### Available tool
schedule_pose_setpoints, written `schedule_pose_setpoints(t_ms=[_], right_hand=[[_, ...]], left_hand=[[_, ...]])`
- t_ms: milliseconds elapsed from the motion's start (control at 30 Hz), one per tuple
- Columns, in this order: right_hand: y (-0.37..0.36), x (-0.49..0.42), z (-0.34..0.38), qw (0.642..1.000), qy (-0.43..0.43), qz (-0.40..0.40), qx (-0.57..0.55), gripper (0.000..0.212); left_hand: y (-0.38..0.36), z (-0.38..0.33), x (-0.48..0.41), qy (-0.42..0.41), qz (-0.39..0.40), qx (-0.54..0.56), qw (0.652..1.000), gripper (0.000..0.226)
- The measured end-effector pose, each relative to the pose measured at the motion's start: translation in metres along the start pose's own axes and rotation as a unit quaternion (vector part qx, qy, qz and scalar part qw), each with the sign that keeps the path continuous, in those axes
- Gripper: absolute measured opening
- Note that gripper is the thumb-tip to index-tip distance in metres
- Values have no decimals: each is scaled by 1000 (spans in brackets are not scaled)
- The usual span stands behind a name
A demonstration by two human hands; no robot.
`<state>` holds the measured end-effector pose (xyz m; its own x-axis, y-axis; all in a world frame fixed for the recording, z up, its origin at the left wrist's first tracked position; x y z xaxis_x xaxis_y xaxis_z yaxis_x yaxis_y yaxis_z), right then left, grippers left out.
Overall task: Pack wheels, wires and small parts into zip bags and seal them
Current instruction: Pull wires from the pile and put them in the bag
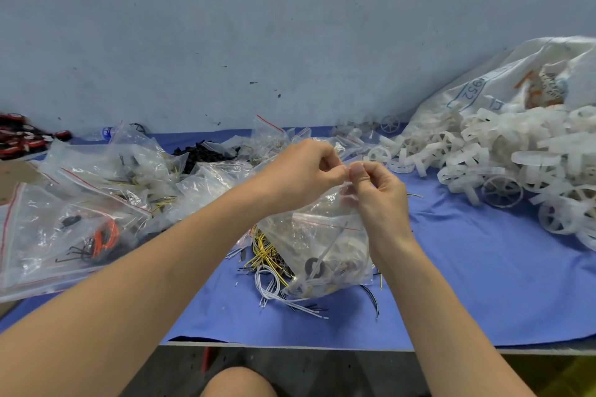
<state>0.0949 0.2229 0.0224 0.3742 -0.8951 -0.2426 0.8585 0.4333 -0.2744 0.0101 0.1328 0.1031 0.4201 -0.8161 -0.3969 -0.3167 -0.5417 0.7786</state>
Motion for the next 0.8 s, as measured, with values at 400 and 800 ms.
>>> schedule_pose_setpoints(t_ms=[400,800], right_hand=[[18,-12,-4,993,-43,-104,-22,20],[35,-18,0,987,-72,-141,-27,20]], left_hand=[[13,5,28,-14,27,-42,999,18],[34,42,54,64,36,53,996,16]])
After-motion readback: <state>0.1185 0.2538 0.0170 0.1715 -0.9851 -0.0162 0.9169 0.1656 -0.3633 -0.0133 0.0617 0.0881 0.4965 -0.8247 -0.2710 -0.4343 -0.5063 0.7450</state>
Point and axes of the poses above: each hand's wrist, its own x-axis away from the middle knuckle, its own y-axis out of the back of the hand, z = x × y, the point moved 6 cm from there along -x, towards the middle knuckle, and after that the axes turned 7 degrees about -z, right-handed, at the moved point
